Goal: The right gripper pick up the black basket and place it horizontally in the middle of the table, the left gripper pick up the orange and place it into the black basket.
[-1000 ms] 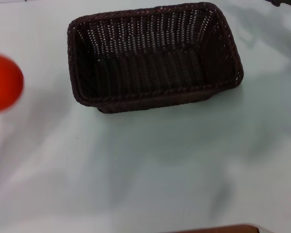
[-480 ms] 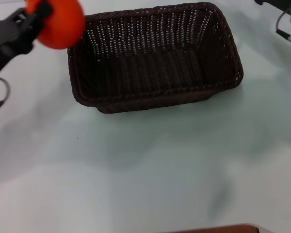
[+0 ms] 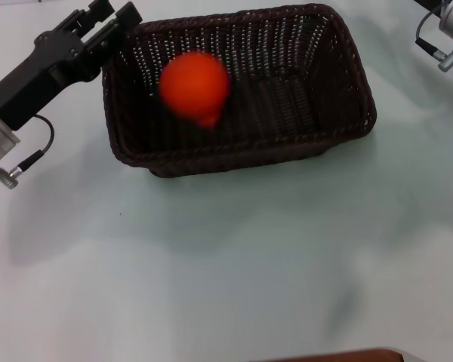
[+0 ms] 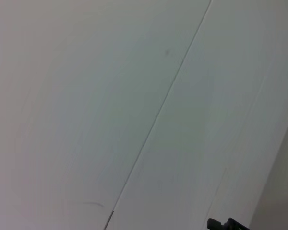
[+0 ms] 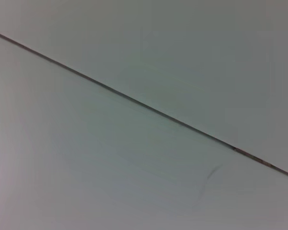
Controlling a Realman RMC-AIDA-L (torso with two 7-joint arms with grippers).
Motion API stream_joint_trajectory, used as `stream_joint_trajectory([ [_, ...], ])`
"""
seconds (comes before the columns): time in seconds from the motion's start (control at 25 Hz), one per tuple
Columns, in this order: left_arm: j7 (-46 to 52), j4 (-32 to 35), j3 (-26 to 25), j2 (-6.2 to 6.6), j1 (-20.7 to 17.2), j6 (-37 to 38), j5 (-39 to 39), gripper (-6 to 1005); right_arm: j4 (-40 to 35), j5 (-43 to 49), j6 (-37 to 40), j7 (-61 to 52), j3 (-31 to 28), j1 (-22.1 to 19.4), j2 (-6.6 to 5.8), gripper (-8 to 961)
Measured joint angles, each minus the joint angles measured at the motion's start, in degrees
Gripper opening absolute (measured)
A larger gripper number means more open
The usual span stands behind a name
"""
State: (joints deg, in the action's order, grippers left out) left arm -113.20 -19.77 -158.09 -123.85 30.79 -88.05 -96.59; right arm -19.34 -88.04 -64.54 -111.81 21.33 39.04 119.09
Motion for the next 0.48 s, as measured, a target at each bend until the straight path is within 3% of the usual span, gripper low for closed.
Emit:
stream_joint_trajectory([
  [0.24,-0.22,0.02,-0.83,-0.11,-1.85,-2.87,2.72,694,0.14,-0.49,-0.04,1.35,-0.39,0.07,0.16,870],
  [0.48,-6.11,0.09,-1.18,-0.15,-8.49,-10.46,15.19,825,0.17,-4.47,-0.12,6.25,-0.48,-1.29,0.17,871],
])
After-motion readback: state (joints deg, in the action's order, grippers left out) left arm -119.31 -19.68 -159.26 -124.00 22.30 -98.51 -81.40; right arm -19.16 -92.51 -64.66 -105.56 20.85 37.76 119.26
